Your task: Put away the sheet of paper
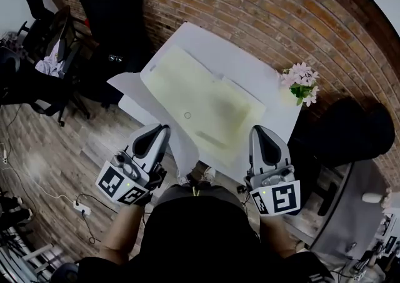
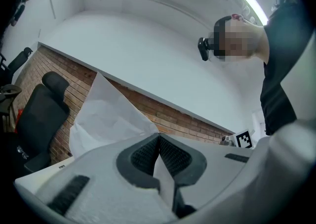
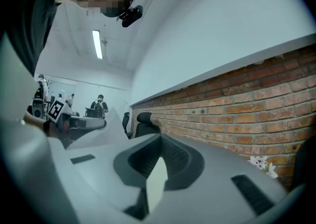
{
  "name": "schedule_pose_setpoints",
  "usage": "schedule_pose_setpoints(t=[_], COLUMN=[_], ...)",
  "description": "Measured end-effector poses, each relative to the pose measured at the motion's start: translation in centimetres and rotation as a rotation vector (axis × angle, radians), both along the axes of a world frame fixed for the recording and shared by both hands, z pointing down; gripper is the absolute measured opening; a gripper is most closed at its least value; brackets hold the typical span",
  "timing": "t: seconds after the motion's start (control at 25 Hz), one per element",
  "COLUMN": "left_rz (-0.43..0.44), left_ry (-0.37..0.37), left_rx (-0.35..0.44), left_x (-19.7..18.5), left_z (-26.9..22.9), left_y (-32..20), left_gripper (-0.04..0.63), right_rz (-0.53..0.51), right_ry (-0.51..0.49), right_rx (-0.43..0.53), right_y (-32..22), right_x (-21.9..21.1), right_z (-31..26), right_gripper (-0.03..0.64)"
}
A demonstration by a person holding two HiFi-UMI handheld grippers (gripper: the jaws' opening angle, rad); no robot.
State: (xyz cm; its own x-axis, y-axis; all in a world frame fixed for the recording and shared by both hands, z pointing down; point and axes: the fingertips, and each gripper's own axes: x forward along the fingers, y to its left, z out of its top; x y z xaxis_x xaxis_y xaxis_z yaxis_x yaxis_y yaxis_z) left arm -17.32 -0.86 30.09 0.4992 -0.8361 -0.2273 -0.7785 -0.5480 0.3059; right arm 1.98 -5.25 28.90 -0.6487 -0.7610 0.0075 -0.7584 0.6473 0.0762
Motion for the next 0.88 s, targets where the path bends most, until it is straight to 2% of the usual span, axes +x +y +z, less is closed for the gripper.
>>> schedule_pose_setpoints(t=[0.2, 0.4, 0.72, 0.88], left_rz=[0.047, 0.091, 0.175, 0.233], left_ry=[0.067, 0.067, -0.039, -0.136], left_rx=[-0.092, -0.183, -0.361, -0.437], left_x=[-0.8, -1.4, -3.3, -5.3], left_z=[1.9, 5.1, 14.1, 18.9], left_y=[-3.1, -6.1, -11.3, -12.7], left_gripper=[0.025, 0.025, 0.025, 0.025], right_rz=[0.012, 0.036, 0.052, 0.057], right_ry=[-0.004, -0.011, -0.013, -0.010], right_rx=[-0.013, -0.046, -0.069, -0.076], right_y=[-0.9, -1.4, -1.7, -2.0], right_x=[1.0, 2.2, 3.2, 3.2], right_z=[0.6, 1.9, 2.9, 3.2], right_gripper=[0.014, 0.014, 0.014, 0.014])
